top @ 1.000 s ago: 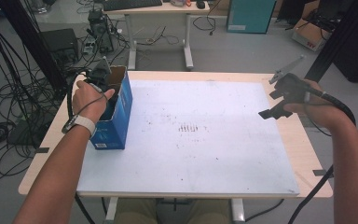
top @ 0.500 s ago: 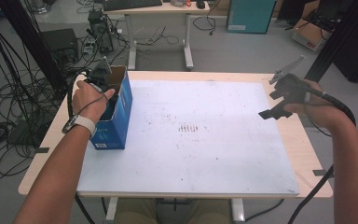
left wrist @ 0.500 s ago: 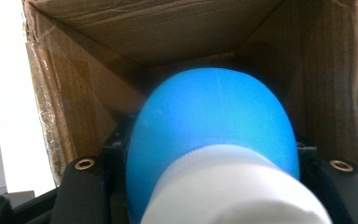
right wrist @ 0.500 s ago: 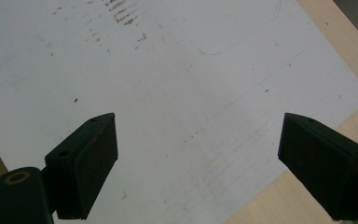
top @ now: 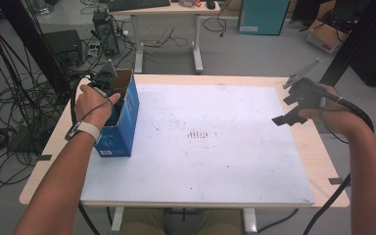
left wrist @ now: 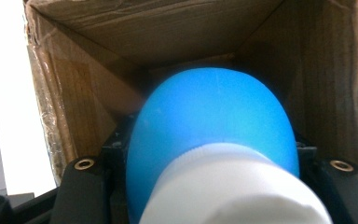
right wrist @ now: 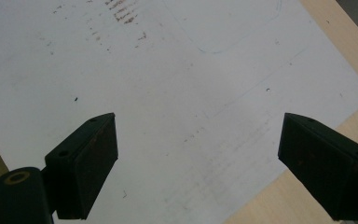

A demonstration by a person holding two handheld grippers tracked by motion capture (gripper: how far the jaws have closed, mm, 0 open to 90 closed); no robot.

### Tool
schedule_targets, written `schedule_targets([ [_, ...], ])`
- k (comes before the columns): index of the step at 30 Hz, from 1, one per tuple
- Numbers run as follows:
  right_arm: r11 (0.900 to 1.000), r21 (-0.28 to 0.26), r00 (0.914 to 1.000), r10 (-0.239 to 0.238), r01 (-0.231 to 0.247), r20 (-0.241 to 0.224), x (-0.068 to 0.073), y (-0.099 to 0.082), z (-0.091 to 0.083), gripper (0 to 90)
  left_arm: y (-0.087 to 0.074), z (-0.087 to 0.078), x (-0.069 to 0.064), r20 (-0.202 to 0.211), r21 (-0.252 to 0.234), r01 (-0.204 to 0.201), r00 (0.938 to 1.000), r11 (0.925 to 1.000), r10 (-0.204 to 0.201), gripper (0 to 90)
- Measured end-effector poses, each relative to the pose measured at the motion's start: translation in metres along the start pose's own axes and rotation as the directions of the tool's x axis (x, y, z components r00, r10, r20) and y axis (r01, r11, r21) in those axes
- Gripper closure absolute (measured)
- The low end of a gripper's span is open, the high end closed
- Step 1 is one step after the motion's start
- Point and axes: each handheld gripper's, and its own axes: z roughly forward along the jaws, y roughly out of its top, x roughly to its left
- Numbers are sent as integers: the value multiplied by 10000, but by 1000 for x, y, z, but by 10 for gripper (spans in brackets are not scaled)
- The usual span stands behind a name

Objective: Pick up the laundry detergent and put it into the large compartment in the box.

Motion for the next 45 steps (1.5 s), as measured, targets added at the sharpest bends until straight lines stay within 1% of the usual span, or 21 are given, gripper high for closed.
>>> schedule_targets([
  [4,10000,13,10000,24,-24,-2,0,0,0,118,0,0,1,22,-28,17,10000,10000,-17,386],
  [7,10000,-11,10000,38,-38,-16,0,-1,1,117,0,0,1,29,-65,-30,10000,10000,30,385],
  [11,10000,20,10000,53,-53,-45,0,-1,2,117,0,0,0,144,-74,-128,9998,9999,129,382],
  [15,10000,27,10000,44,-44,-80,0,-2,3,117,-1,1,1,36,-156,-202,9998,9997,203,377],
  [20,10000,29,9999,83,-83,-85,0,-2,3,117,0,2,2,131,-164,-256,9996,9995,258,371],
  [23,10000,54,9999,83,-83,-82,0,-2,4,116,0,3,1,91,-84,-471,9988,9989,472,319],
  [24,9999,59,9999,92,-92,-90,0,-2,4,116,-1,3,1,122,-61,-555,9984,9984,556,305],
  [26,10000,63,9999,76,-75,-108,0,-1,5,116,-1,3,2,250,-127,-599,9979,9981,602,288],
  [29,10000,83,9999,51,-50,-138,1,1,6,116,-2,2,3,354,-173,-628,9974,9979,634,272],
  [37,10000,84,9998,-24,26,-185,3,4,8,116,-4,-2,3,176,-275,-718,9972,9970,723,266],
  [41,10000,79,9998,-60,61,-199,4,6,8,116,-4,-5,3,255,-317,-670,9974,9972,679,267],
  [45,9999,90,9998,-74,76,-176,4,6,7,116,-4,-13,5,396,-398,-630,9971,9972,645,266],
])
